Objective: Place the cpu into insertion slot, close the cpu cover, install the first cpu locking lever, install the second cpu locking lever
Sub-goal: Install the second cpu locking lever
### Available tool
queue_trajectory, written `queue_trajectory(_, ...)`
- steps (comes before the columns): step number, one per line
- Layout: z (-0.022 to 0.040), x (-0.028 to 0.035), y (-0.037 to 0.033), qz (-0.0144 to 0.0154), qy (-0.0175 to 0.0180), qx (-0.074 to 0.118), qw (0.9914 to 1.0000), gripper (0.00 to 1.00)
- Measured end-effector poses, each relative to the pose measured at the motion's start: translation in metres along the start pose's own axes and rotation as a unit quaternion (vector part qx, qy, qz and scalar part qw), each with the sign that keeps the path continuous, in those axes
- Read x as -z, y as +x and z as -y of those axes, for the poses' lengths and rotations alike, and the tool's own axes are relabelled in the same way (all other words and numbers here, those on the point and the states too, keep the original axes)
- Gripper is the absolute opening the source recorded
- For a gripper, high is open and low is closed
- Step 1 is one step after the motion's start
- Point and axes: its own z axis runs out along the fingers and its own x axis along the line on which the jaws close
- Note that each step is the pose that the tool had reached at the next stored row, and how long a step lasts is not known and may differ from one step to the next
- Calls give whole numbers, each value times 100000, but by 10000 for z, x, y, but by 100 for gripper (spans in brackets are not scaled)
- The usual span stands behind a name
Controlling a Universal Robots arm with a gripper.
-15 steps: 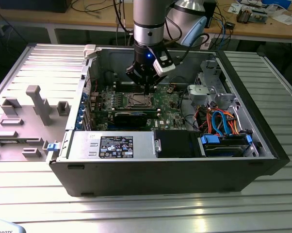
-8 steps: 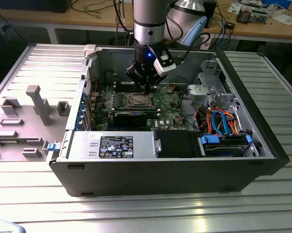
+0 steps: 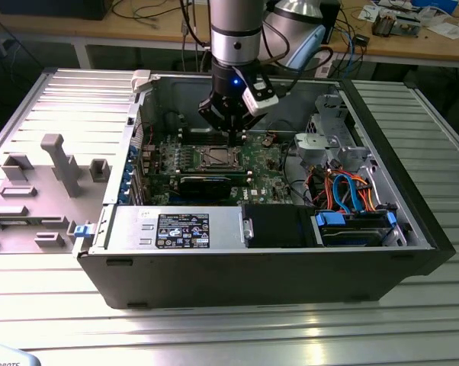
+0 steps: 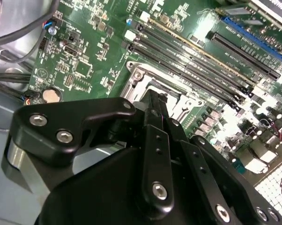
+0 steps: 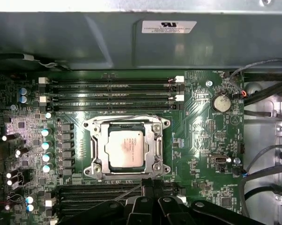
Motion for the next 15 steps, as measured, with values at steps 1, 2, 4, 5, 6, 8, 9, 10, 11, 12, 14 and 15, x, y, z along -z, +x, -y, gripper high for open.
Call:
queue_trajectory(1,5,-1,1,7,27,-4,100000,11)
queue_trajectory(2,9,-1,7,1,54,-3,100000,11)
queue_trajectory(4,12,-1,7,0,82,-5,100000,11)
queue_trajectory(5,14,-2,10,5,81,-8,100000,11)
queue_trajectory(6,15,-3,17,0,85,-9,100000,11)
queue_trajectory(8,17,-5,38,-2,85,-3,100000,11)
queue_trajectory(9,18,-6,39,-22,92,-3,100000,11)
queue_trajectory(10,18,-8,41,-46,101,9,100000,11)
queue_trajectory(11,18,-8,41,-51,101,6,100000,11)
queue_trajectory(12,18,-9,42,-46,91,2,100000,11)
queue_trajectory(14,18,-9,42,-41,86,-2,100000,11)
queue_trajectory(15,18,-9,42,-44,90,-3,100000,11)
